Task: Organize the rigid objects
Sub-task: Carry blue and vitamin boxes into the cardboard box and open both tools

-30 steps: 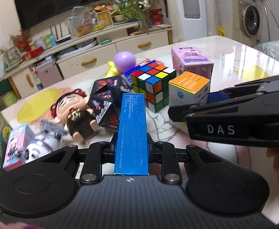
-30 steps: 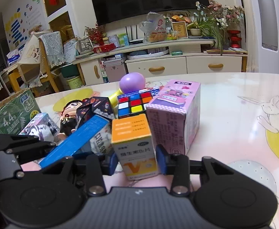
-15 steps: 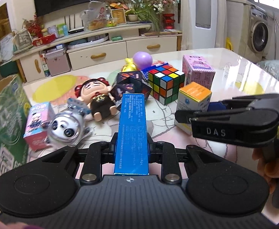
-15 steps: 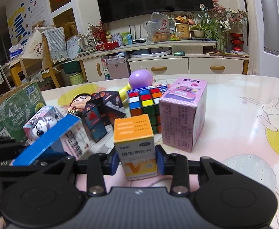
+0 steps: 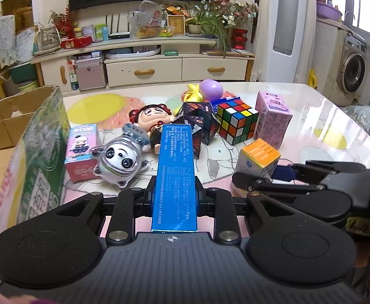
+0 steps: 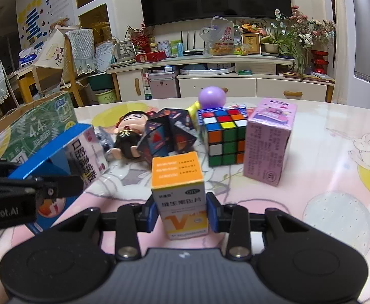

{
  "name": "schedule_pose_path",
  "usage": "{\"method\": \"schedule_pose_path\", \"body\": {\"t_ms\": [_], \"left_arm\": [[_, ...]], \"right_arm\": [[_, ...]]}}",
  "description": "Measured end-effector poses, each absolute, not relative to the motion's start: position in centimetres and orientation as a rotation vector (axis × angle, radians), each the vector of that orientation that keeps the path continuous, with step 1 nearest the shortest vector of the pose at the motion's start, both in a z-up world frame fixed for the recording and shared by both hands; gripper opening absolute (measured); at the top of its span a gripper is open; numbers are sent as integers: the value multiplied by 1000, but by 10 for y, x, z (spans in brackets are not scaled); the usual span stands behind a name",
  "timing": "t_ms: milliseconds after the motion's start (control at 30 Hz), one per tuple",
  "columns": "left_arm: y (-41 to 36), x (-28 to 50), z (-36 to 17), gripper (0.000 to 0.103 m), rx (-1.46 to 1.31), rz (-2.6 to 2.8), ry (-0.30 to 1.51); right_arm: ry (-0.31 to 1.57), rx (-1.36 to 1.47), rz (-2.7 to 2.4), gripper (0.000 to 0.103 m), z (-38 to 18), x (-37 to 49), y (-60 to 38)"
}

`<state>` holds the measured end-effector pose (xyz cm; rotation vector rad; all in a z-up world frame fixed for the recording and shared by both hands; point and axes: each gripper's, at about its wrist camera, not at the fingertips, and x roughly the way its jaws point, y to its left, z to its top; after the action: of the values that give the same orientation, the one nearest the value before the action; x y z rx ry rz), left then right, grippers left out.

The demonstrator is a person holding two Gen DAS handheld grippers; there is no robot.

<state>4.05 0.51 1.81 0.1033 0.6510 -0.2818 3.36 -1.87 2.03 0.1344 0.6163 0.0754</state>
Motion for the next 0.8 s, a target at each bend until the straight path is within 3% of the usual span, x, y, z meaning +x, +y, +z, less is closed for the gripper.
{"method": "schedule_pose_path", "body": {"t_ms": [367,800], "left_arm": [[24,26,43,31,70,-274,608],[70,12,88,31,-8,-217,496]], "right_arm": [[623,104,60,37,28,19,11],[523,71,121,37,79,4,59]]}}
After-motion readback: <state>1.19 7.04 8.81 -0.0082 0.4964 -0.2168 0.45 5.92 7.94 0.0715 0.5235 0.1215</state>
